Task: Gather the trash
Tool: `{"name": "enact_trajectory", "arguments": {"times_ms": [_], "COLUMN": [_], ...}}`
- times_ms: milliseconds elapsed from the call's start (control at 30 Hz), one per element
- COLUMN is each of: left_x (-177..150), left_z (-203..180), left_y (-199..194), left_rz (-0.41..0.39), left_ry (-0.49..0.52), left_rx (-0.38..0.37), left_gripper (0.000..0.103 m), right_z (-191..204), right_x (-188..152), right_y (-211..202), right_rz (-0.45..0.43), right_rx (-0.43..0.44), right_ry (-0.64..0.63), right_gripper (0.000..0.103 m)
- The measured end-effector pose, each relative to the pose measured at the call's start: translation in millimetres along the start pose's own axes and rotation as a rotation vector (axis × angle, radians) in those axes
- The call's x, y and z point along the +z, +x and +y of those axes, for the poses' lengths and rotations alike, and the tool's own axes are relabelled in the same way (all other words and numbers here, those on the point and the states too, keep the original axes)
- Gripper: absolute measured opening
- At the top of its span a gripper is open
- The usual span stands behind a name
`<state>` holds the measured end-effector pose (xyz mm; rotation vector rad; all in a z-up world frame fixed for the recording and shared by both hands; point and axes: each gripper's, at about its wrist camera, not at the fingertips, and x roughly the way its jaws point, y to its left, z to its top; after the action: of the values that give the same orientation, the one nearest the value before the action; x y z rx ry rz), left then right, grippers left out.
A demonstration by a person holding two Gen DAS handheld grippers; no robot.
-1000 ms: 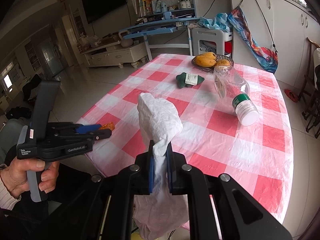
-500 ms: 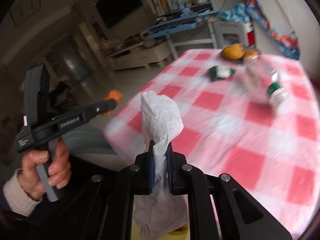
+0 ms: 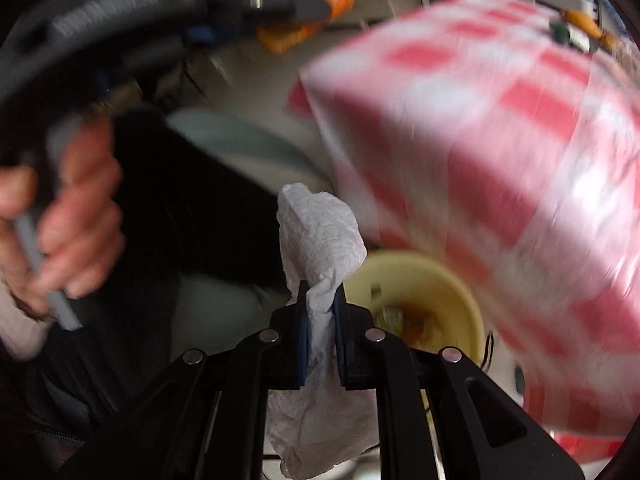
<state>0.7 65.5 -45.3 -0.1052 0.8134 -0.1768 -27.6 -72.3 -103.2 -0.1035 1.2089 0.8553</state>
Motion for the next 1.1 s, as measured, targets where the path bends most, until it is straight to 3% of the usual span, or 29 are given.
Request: {"name": "enact_trajectory", "arguments": {"times_ms": [67,167,267,400,467,567,600,633,833,1100], "left_x": [-10,-23,-38,-63,-70,-67,-64,-60,-40,-29], "left_z": [-5,-13,-22,-36,-42,-43,-41,-38,-19,-12], "left_y": [4,7,15,43,48,43,40,36,14,4], "left_rz": [0.041,0.084,0.154,0.345,0.376,0.317,0.286,0.253,0.105,0.048], "left_ry": [0.020,0.050,0.092,0.170,0.200,0.210,0.200,0.186,0.073,0.026], "left_rx": [0.003,0.003,0.011,0.003,0.012,0.060,0.082,0.107,0.153,0.151], "left_gripper": [0.018,0.018,0.018,0.018,0.018,0.036,0.051,0.059,0.078,0.085], "right_z": [-3,-6,-7,-7,-11,-26,-30,-34,-30,-14], "right_x": [-10,-21,-35,-46,-47,-47,-46,-48,-44,-39], "right_y": [0,-15,-35,-56,-61,-67,-69,-71,-53,-43], "right_rz": [0.017,-0.015,-0.076,-0.159,-0.191,-0.221,-0.227,-0.229,-0.209,-0.195], "right_rx": [-0.087,-0.151,-0.234,-0.322,-0.354,-0.405,-0.415,-0.423,-0.454,-0.532], "right_ry": [0.042,0.100,0.164,0.266,0.319,0.366,0.379,0.394,0.369,0.268], "right_gripper": [0.044,0.050,0.065,0.080,0.082,0.089,0.089,0.089,0.089,0.091]}}
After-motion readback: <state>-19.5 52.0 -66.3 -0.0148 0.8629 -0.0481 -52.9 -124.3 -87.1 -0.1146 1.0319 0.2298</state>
